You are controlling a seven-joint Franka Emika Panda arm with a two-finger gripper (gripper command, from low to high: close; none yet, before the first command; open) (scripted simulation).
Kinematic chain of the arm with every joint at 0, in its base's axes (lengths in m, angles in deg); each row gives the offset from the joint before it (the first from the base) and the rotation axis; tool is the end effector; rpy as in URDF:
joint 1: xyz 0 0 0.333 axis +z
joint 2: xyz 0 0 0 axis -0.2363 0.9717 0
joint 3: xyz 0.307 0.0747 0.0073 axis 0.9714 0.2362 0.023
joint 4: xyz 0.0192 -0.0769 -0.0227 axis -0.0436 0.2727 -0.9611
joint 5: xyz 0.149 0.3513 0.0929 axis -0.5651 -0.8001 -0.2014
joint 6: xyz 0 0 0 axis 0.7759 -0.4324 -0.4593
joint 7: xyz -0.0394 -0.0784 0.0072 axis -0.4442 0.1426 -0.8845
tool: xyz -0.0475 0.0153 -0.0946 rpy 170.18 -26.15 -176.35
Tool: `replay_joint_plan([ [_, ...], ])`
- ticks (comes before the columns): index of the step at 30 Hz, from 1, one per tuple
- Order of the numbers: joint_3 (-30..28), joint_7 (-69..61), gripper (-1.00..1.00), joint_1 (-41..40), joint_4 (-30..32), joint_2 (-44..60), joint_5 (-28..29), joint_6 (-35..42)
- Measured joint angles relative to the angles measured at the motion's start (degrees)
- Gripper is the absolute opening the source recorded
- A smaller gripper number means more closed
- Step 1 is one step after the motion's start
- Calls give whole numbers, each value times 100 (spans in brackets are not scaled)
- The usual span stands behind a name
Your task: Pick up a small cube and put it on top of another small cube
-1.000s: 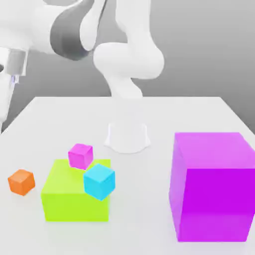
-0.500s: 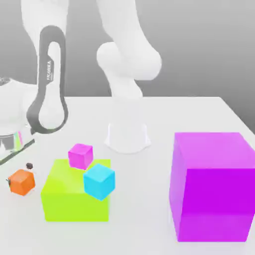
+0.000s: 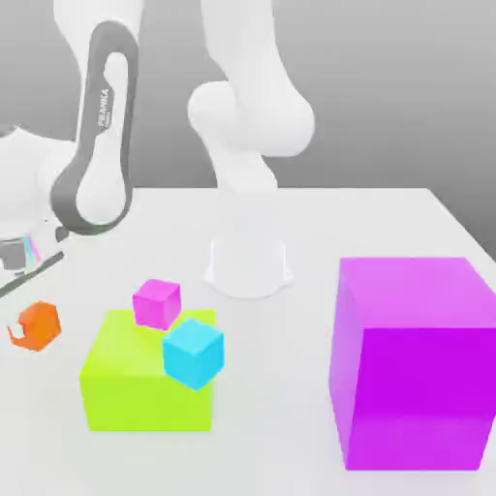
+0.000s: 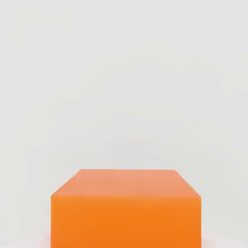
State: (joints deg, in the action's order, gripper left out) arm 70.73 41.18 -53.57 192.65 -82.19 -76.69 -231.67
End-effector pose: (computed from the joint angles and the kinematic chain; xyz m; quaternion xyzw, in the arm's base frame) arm 0.3158 -0.3011 0.2139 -0.2720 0.9619 -0.0186 0.0196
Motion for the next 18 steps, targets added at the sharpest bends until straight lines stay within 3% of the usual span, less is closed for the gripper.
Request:
replay_joint_plan([
  [18,2329,-2004,-100,3993,-1024,-808,-1109,298],
])
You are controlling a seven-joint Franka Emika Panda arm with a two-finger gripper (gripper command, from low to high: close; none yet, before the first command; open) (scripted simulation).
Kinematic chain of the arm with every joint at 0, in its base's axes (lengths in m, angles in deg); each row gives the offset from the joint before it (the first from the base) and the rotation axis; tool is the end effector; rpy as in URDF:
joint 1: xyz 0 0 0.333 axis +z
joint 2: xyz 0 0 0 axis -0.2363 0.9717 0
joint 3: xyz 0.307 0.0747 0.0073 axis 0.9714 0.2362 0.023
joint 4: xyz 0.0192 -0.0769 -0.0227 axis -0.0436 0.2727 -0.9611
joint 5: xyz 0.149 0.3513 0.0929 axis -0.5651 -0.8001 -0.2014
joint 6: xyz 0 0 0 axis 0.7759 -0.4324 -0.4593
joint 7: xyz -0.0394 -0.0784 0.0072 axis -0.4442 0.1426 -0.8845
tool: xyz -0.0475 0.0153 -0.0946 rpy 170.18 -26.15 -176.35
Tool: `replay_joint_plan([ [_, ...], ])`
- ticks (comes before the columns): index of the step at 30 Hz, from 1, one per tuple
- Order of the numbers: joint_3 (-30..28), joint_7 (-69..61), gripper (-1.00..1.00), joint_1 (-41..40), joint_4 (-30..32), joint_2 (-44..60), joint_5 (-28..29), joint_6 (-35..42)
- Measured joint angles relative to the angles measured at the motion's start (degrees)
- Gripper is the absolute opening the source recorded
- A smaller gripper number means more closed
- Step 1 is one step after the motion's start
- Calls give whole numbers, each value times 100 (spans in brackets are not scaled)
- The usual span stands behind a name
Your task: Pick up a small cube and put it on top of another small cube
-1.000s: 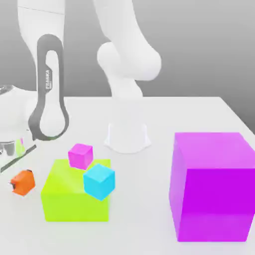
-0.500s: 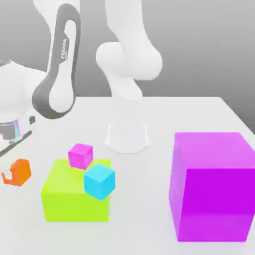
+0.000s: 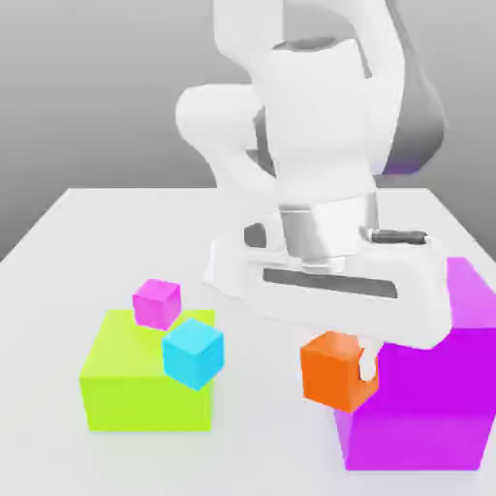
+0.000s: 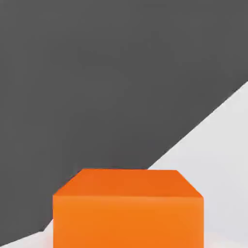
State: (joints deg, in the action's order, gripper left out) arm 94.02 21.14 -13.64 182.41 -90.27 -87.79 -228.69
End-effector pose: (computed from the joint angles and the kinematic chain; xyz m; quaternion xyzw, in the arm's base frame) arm 0.4777 0.1637 0.3413 -0.7850 0.5958 -0.0502 0.1618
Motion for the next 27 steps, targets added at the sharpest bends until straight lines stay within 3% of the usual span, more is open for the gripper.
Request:
replay_joint_plan([
  [6,690,-298,-100,1274,-43,-235,-220,115],
  [12,1162,416,-100,1869,581,-364,82,280],
  [19,1659,1642,-100,2044,1470,-347,738,461],
  [27,1710,2131,-100,1895,1548,-40,1287,118],
])
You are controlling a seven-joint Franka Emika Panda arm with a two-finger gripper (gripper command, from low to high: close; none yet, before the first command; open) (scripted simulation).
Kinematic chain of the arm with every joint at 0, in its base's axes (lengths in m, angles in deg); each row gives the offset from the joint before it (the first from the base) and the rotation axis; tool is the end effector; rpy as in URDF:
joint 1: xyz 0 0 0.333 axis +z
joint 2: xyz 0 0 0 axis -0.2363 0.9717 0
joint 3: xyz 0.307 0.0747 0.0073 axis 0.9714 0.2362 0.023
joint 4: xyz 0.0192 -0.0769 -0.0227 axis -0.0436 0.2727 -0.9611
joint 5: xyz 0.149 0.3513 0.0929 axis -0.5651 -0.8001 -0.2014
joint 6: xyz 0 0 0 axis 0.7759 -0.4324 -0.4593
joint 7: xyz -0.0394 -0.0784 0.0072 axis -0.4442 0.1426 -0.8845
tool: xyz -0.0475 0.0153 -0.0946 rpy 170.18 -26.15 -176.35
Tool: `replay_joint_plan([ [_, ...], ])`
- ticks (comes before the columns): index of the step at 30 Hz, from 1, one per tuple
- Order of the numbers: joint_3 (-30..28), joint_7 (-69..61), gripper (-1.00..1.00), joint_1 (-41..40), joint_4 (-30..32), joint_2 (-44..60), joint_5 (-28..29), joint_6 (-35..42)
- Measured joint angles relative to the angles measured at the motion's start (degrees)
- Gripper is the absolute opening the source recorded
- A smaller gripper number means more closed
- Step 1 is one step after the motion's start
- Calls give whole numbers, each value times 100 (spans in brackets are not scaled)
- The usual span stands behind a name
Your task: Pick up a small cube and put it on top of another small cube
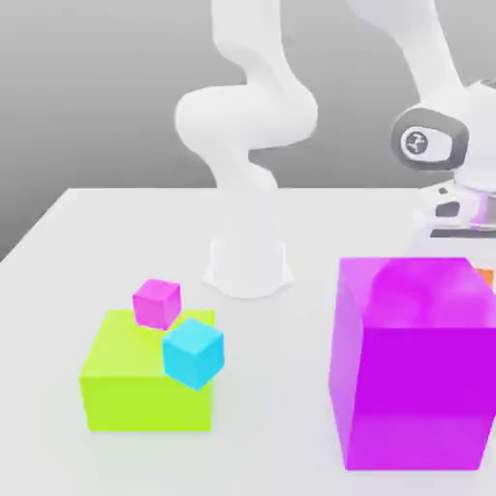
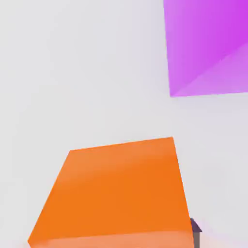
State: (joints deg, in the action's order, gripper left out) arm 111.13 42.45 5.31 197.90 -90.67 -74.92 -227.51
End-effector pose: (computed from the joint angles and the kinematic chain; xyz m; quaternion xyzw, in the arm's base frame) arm 0.2290 0.3349 0.2368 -0.9108 0.4126 -0.0066 0.0133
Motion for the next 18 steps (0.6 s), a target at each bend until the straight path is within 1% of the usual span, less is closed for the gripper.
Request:
replay_joint_plan([
  [4,-29,306,-100,-54,-13,253,432,-206],
  [8,-157,697,-100,-46,-30,563,978,-408],
  [15,-687,1409,-100,252,-70,1185,1956,-744],
  [16,-738,1457,100,284,-74,1234,2022,-770],
  [18,-738,1457,100,284,-74,1234,2022,-770],
])
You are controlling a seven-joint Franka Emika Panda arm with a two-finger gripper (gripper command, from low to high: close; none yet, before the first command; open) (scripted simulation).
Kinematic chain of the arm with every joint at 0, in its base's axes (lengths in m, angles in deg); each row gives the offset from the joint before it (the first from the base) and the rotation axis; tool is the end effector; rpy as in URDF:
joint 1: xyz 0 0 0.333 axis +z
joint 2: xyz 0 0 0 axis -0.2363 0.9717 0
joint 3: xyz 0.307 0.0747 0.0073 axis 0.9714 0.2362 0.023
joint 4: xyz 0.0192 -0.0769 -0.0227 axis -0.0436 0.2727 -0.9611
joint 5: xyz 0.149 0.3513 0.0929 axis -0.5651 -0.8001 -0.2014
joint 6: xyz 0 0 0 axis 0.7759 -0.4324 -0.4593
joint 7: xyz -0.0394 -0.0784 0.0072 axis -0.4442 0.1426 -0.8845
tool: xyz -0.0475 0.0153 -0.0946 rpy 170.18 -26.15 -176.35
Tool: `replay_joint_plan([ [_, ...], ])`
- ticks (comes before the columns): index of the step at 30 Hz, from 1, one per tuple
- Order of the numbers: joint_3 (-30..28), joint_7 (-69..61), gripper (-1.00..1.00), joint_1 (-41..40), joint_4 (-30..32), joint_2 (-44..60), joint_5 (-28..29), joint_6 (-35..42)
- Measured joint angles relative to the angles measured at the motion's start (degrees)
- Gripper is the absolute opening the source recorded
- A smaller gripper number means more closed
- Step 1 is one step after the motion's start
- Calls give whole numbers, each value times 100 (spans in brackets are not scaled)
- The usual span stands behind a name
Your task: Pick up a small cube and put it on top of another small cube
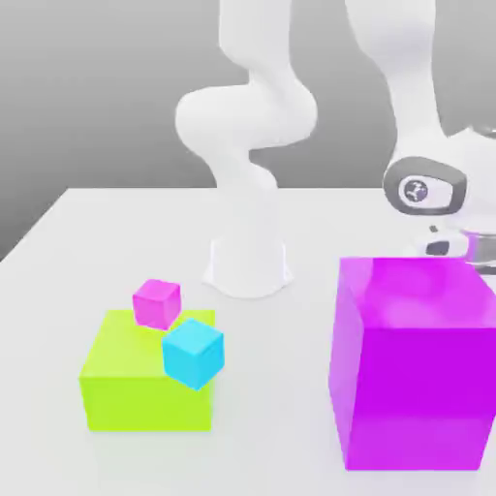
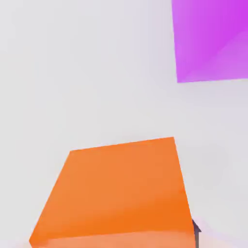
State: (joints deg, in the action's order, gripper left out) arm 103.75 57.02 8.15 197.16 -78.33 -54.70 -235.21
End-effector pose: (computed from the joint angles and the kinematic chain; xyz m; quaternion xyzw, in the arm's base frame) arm 0.2265 0.3307 0.1791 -0.9102 0.4141 -0.0008 0.0021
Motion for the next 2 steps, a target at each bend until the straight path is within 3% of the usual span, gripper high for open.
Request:
replay_joint_plan([
  [2,0,0,100,0,0,0,0,0],
])
